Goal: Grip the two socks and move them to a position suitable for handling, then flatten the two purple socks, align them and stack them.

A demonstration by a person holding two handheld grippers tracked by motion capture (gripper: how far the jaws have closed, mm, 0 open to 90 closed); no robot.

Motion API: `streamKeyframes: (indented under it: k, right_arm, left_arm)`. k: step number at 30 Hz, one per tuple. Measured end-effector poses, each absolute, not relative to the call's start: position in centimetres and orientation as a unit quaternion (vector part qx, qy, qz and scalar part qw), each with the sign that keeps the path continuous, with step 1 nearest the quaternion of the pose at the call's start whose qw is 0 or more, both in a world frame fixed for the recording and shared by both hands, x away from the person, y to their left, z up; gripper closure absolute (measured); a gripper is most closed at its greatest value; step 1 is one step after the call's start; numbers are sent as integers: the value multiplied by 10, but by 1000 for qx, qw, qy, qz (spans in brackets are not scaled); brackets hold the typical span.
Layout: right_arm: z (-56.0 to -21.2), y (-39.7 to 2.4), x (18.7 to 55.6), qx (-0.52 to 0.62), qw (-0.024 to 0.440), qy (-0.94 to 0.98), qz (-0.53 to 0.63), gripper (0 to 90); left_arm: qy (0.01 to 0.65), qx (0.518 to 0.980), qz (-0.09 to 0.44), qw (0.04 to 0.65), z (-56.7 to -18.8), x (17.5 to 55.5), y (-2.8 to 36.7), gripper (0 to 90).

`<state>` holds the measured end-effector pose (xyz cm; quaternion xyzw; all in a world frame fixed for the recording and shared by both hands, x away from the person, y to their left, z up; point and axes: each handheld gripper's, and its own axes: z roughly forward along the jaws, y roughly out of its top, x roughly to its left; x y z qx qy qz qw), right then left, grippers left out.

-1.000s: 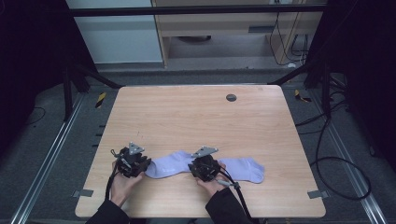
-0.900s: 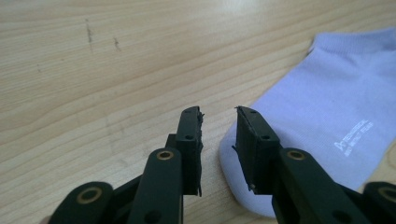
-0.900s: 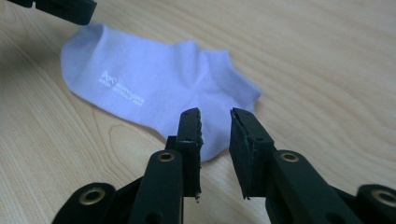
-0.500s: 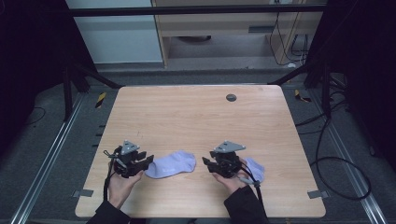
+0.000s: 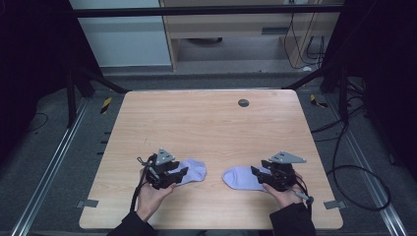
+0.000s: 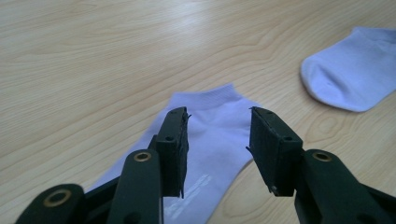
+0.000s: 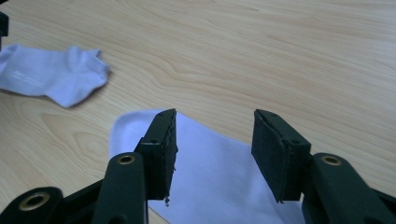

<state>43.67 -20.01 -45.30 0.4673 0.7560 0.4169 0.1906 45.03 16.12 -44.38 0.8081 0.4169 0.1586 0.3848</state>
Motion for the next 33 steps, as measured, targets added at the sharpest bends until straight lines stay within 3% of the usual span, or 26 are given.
streamKeyframes:
  k: [10,25,33]
  right_arm:
    - [-464,-239,433,494,213,753,379,487]
    - [-477,-247,440,497,210,766,350,498]
    - [-485,-243,441,497,192,779,330,542]
  left_arm:
    - [383,828,141,384,-447,453,111,533]
    - [355,854,118,362,-469,460,53,521]
    - [363,859,116,343,-482,467,42,550]
